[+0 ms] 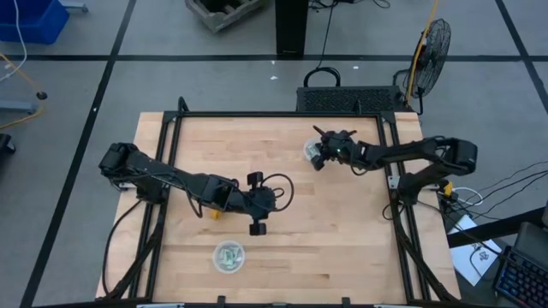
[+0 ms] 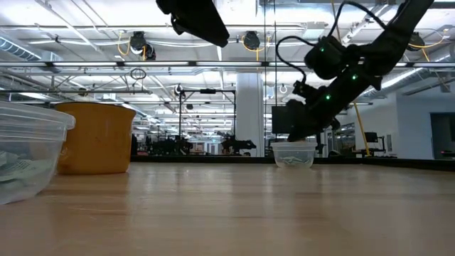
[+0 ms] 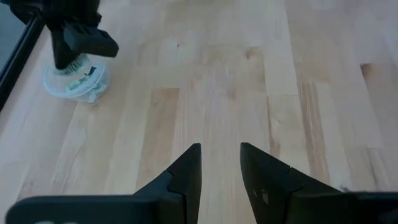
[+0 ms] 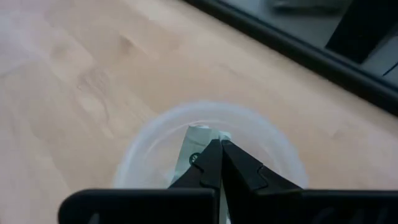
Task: Pick and place items into bin
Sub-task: Put the green stevia packet into the top transparent bin, then return to Home Position
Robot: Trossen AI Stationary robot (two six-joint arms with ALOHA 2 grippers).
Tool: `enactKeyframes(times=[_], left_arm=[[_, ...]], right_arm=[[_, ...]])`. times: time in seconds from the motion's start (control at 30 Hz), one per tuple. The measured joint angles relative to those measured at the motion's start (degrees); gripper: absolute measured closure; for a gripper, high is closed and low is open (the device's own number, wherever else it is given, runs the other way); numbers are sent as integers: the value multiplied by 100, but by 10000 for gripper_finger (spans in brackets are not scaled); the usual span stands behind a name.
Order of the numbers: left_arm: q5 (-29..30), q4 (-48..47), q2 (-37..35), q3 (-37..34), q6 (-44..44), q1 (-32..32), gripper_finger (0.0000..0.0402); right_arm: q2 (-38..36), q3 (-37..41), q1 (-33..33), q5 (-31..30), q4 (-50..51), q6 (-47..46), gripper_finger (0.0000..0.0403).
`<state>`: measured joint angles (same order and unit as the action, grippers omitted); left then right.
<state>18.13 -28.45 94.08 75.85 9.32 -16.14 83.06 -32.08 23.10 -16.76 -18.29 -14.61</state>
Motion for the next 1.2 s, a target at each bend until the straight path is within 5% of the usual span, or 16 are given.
enactKeyframes(times=[0.23,0.67,0.83,0.93,1.07,1.2], left_arm=[[33,0,0,0,2,0,284],[37,24,0,0,-324,13,284],[45,34,0,0,-661,74,284],[108,-168,-52,7,-548,164,284],[117,-1146,-542,50,-333,321,284],[-36,-2336,-1384,48,538,358,284]], right_arm=[[197,0,36,55,-79,70,394],[-195,0,40,49,-661,203,311],[-1359,0,-194,151,-661,192,308],[-2302,0,-420,793,-290,310,307],[-3702,0,-764,1425,569,628,307],[-5194,-4,-1055,1404,1896,559,307]])
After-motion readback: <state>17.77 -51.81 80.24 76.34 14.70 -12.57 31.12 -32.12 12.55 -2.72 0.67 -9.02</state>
